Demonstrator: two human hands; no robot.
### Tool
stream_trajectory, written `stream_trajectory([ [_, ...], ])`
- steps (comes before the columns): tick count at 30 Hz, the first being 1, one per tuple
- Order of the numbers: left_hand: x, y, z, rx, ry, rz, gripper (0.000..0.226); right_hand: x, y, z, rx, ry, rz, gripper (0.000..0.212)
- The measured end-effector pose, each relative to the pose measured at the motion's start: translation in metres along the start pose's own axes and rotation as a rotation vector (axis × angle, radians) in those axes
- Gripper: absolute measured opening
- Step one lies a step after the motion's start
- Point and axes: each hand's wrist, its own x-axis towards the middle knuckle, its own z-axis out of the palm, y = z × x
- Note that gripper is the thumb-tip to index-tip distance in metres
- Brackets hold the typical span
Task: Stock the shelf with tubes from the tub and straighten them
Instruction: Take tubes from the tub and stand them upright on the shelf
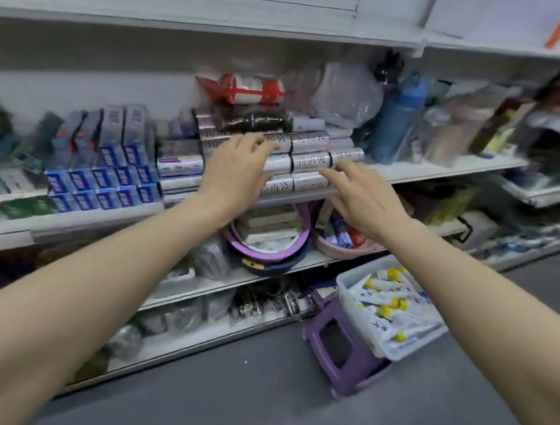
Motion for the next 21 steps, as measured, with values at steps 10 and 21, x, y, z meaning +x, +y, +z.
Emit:
stream_trajectory([
  [10, 0.068, 0.199, 0.156, -0.209, -0.183, 0.125, 0.051, -0.158, 0.189, 0.090, 0.080, -0.178, 0.267, 0.045],
  [21, 0.056, 0.307, 0.329, -0.319, -0.522, 0.282, 0.050, -0.286, 0.234, 0.221, 0.321, -0.445, 0.657, 0.046],
])
